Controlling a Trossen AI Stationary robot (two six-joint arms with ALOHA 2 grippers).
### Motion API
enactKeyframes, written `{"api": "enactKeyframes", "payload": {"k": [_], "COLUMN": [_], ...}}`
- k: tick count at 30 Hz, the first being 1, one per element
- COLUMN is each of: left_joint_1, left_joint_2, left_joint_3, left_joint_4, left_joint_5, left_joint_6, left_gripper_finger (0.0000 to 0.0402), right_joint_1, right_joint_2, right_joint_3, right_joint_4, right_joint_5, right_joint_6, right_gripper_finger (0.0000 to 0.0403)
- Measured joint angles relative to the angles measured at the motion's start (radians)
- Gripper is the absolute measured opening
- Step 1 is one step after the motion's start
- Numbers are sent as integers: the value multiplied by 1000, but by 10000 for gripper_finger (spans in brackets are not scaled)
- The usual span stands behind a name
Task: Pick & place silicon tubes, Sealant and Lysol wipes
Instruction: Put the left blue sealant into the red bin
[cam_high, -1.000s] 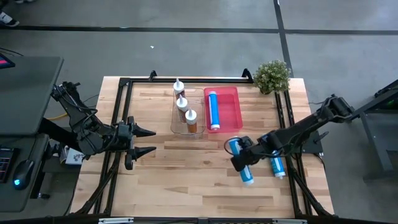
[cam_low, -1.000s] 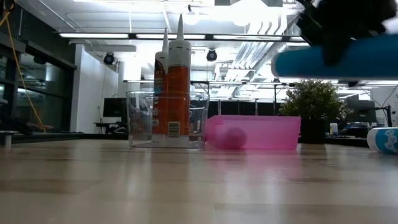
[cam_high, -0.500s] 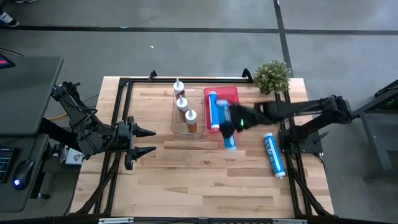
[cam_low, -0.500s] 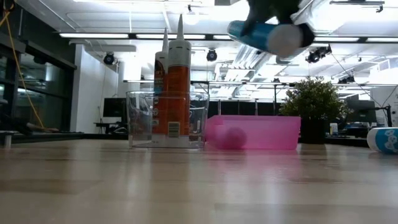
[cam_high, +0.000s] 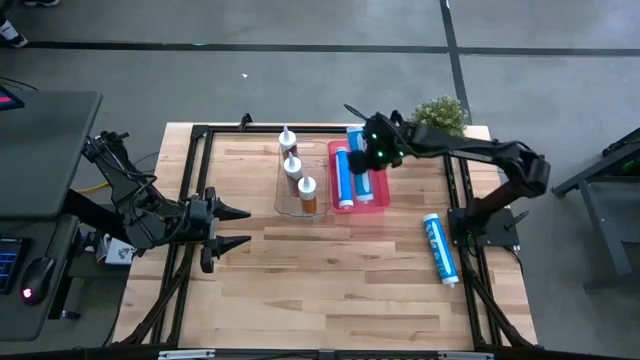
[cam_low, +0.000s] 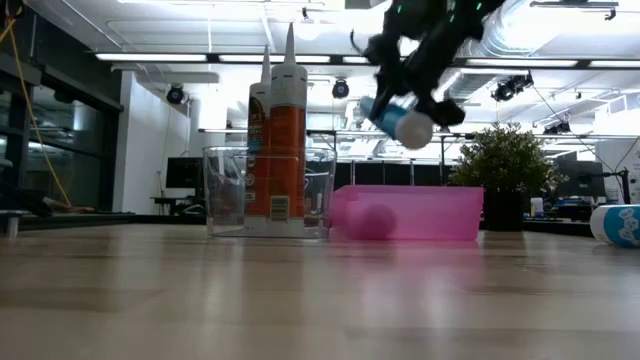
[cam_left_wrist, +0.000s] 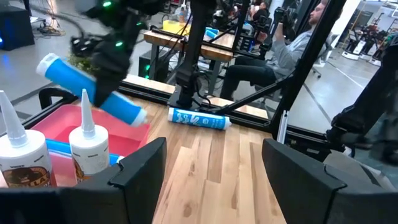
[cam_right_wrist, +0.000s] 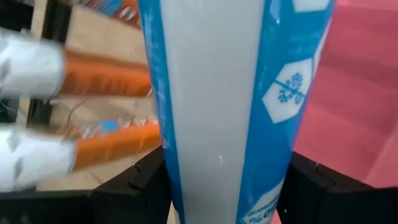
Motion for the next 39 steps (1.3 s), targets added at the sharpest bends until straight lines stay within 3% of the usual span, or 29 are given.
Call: {"api": "enactKeyframes", "payload": {"k": [7, 18, 33, 39], "left_joint_1": [0, 0, 0, 0], "left_joint_2": [0, 0, 0, 0], "left_joint_3": [0, 0, 0, 0], "left_joint_4": [-1, -1, -2, -2], "left_joint_5": [0, 0, 0, 0], "left_joint_6": [-16, -18, -20, -20], "left_gripper_finger": [259, 259, 259, 259], "right_joint_1": [-93, -102, -100, -91], "right_joint_2": [132, 288, 313, 313], "right_joint_3": [0, 0, 0, 0], "right_joint_4": [43, 24, 18, 14], "right_joint_5": [-91, -124, -89, -70], "right_joint_6": [-12, -2, 51, 53], "right_gripper_finger": [207, 207, 207, 251]}}
